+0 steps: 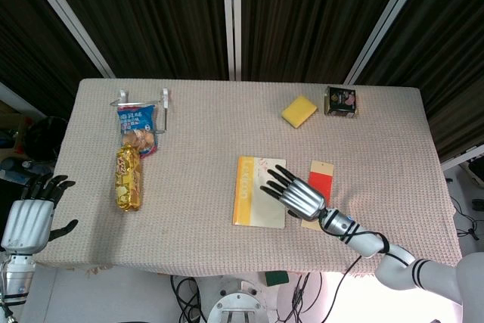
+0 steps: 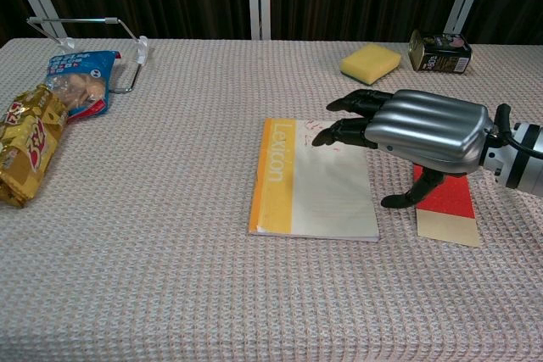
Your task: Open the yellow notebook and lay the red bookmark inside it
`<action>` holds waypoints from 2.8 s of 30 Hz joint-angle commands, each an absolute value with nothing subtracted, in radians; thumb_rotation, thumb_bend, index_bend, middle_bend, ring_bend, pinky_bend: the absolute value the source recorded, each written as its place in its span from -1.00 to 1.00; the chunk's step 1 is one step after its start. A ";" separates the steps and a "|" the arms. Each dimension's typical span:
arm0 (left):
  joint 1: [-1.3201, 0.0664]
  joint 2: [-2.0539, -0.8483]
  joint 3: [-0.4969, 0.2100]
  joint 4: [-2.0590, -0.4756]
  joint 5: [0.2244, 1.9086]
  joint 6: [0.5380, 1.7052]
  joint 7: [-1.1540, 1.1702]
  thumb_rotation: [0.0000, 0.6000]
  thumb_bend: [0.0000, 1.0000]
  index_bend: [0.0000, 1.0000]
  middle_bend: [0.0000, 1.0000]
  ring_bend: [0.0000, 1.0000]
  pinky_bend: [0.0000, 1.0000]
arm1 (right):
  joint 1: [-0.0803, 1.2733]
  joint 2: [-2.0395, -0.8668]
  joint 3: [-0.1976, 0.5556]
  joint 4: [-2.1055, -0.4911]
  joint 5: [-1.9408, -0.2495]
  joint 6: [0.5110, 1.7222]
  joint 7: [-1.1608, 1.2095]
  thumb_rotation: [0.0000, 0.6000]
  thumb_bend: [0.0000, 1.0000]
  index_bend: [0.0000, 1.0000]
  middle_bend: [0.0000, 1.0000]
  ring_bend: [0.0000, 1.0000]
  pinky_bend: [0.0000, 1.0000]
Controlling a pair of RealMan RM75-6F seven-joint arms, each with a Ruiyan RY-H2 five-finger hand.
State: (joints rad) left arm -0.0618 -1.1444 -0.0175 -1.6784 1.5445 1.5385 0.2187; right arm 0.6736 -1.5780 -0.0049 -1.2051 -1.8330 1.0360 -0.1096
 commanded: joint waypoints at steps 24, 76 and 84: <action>-0.047 -1.129 -0.016 -1.678 1.540 1.548 0.217 1.00 -1.00 -0.46 -0.56 -0.72 -0.71 | 0.723 -1.648 -0.030 -1.130 -1.795 1.050 -0.105 1.00 -0.66 -0.67 -0.62 -1.00 -0.85; -0.030 -1.116 -0.024 -1.729 1.563 1.584 0.237 1.00 -1.00 -0.45 -0.56 -0.72 -0.71 | 0.802 -1.603 -0.194 -0.676 -2.025 1.592 0.163 1.00 0.18 0.59 -0.07 -0.43 -0.63; -0.027 -1.107 -0.020 -1.758 1.549 1.573 0.263 1.00 -1.00 -0.45 -0.56 -0.72 -0.71 | 0.978 -1.680 -0.173 -0.578 -2.098 1.562 0.182 1.00 0.18 0.60 -0.08 -0.42 -0.63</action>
State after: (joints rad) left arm -0.0270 -1.1077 -0.0205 -1.7571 1.5499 1.5736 0.2623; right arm 0.9364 -1.6466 -0.1784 -0.6127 -2.0729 1.5773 0.1751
